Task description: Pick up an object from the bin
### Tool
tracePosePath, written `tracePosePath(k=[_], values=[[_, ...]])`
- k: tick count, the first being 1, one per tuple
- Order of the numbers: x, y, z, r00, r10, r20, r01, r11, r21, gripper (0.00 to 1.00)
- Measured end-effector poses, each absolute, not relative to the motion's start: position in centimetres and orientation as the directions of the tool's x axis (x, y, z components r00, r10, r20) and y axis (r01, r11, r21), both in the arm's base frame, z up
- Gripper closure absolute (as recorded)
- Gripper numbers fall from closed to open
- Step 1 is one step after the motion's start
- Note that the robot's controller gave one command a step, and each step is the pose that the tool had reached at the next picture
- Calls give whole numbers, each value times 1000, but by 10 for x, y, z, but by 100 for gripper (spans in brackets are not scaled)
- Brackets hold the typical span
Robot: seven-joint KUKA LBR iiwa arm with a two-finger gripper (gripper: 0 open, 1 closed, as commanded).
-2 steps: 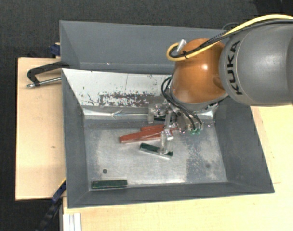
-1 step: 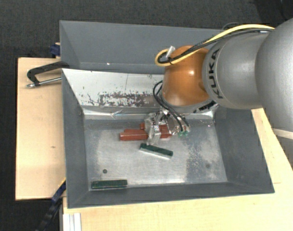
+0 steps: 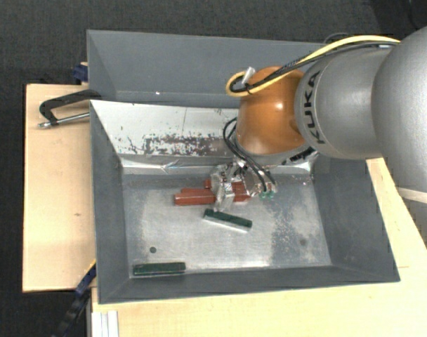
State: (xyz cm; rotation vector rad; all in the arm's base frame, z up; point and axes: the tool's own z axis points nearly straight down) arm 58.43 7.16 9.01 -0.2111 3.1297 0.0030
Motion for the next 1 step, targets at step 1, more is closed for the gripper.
tracePosePath(k=[1], values=[[588, 67, 209, -980, -197, -6, -197, 980, 1, 100]])
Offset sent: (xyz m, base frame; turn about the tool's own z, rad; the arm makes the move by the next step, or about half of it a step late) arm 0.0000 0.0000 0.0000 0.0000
